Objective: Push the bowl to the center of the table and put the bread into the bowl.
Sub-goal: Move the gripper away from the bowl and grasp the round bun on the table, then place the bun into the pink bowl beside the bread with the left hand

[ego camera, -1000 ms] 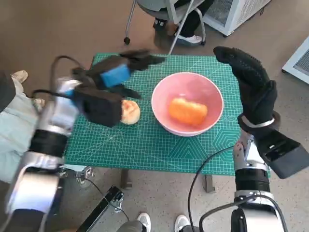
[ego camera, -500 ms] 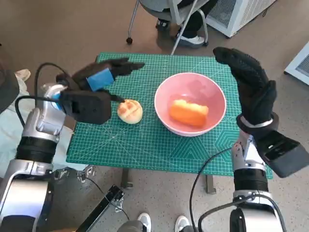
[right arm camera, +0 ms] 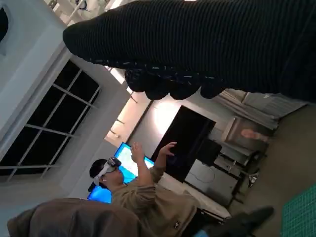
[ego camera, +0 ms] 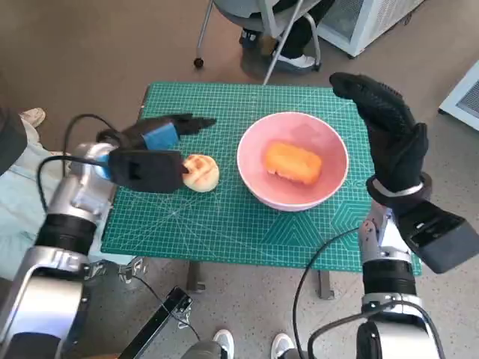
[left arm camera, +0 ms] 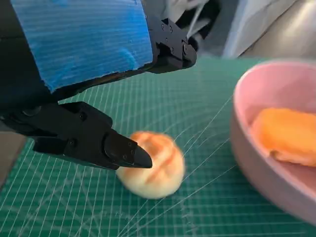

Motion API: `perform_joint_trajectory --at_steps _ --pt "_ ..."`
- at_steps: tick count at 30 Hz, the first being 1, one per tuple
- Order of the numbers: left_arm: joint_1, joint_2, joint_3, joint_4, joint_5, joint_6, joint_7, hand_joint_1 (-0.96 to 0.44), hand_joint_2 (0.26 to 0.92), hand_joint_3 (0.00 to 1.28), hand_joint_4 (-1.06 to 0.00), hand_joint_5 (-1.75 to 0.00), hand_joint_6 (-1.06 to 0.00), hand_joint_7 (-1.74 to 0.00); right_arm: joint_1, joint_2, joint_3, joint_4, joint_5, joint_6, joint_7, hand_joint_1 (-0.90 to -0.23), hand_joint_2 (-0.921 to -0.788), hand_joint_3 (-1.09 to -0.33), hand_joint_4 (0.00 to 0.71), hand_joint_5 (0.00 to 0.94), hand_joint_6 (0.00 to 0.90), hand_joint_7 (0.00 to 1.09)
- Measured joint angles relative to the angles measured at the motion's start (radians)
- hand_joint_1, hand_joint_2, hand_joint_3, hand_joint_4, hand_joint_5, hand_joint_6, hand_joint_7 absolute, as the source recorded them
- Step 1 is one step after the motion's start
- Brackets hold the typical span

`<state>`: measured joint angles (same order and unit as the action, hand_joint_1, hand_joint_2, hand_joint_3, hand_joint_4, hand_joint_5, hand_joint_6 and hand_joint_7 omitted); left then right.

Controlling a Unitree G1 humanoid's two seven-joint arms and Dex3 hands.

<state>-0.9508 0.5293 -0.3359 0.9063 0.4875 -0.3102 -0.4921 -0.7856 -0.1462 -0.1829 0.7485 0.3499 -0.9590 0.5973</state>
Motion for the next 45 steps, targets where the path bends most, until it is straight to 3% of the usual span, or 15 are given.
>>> perform_joint_trajectory --at_steps 18,22,28,29,30,31,32,34,38,45 --pt "-0.075 -0.115 -0.114 0.269 0.105 0.005 0.094 -0.12 0.863 0.0 -0.25 -0.02 -0.39 -0.02 0.0 -0.008 0.0 -0.003 -0.001 -0.001 0.0 -0.639 -0.921 -0.725 0.328 0.001 0.025 0.84" --pt "-0.082 -0.139 -0.132 0.307 0.118 0.026 0.11 -0.12 0.877 0.01 -0.31 -0.04 -0.44 -0.05 0.0 -0.008 0.001 -0.005 -0.001 -0.002 0.0 -0.638 -0.921 -0.725 0.328 0.001 0.024 0.84" --pt "-0.092 -0.15 -0.147 0.328 0.133 0.034 0.131 -0.1 0.913 0.03 -0.55 -0.09 -0.64 -0.14 0.0 -0.008 0.001 -0.005 -0.002 -0.006 0.0 -0.633 -0.921 -0.724 0.328 0.001 0.024 0.84" --pt "-0.094 -0.15 -0.148 0.329 0.134 0.034 0.131 -0.19 0.916 0.09 -0.63 -0.13 -0.6 -0.58 0.0 -0.008 0.001 -0.005 -0.002 -0.007 0.0 -0.633 -0.921 -0.724 0.329 0.001 0.023 0.84" --pt "-0.096 -0.149 -0.149 0.329 0.134 0.033 0.131 -0.22 0.917 0.12 -0.66 -0.15 -0.58 -0.75 0.0 -0.008 0.001 -0.006 -0.002 -0.007 0.0 -0.633 -0.921 -0.724 0.329 0.001 0.023 0.84" --pt "-0.098 -0.147 -0.15 0.329 0.134 0.03 0.132 -0.14 0.918 0.14 -0.61 -0.54 -0.56 -0.96 0.0 -0.008 0.001 -0.005 -0.002 -0.008 0.0 -0.633 -0.921 -0.724 0.329 0.001 0.022 0.84" --pt "-0.099 -0.146 -0.15 0.329 0.134 0.025 0.133 -0.09 0.919 0.16 -0.58 -0.81 -0.55 -1.1 0.0 -0.008 0.001 -0.006 -0.002 -0.008 0.0 -0.633 -0.921 -0.724 0.329 0.001 0.021 0.84" --pt "-0.099 -0.139 -0.148 0.328 0.134 0.006 0.137 -0.05 0.92 0.15 -0.57 -1.02 -0.55 -1.19 0.0 -0.008 0.001 -0.006 -0.002 -0.009 0.0 -0.633 -0.921 -0.724 0.329 0.001 0.02 0.83" --pt "-0.099 -0.123 -0.131 0.327 0.124 -0.042 0.163 -0.01 0.92 0.12 -0.6 -1.19 -0.59 -1.21 0.0 -0.009 0.002 -0.006 -0.002 -0.01 0.0 -0.633 -0.921 -0.723 0.329 0.001 0.018 0.83" --pt "-0.106 -0.076 -0.047 0.273 0.053 -0.129 0.199 0.0 0.92 0.11 -0.6 -1.28 -0.63 -1.15 0.0 -0.009 0.002 -0.004 -0.002 -0.014 0.0 -0.633 -0.921 -0.722 0.329 0.001 0.019 0.83"
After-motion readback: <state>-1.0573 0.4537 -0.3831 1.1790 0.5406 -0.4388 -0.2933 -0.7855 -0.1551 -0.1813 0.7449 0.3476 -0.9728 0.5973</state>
